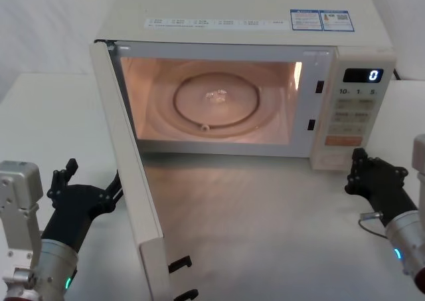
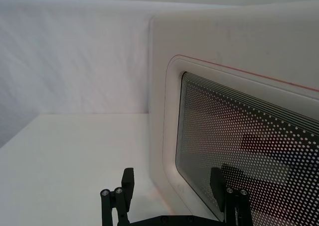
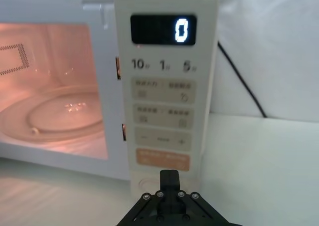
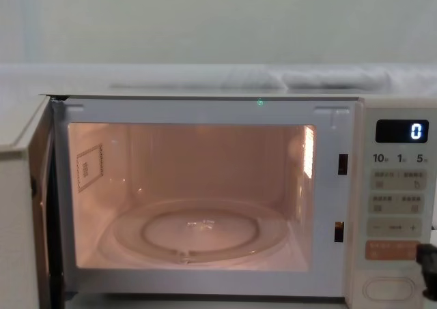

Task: Press the button to open the microwave door with one hand; close the microwave door with the other hand.

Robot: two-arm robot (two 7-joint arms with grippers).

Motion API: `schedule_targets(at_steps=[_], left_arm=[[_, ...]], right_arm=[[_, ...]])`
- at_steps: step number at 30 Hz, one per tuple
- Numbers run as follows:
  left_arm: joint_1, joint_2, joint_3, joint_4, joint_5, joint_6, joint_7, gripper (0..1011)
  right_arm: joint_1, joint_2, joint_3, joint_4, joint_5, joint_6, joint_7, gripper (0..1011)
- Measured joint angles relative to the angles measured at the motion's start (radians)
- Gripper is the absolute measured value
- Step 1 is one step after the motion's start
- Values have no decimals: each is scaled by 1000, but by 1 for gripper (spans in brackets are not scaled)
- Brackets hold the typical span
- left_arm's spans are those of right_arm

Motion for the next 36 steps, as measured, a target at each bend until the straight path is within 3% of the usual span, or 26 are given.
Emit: schedule_targets(at_steps=[10, 22, 36], left_arm=[[0, 0, 0, 0, 0, 0, 0, 1001], [0, 0, 0, 0, 0, 0, 0, 1001], [0, 0, 0, 0, 0, 0, 0, 1001]], right_arm=[[-10, 40, 46, -58, 10, 16, 2, 0], [34, 91, 97, -43, 23, 19, 26, 0], [53, 150, 99, -22, 79, 28, 105, 0]])
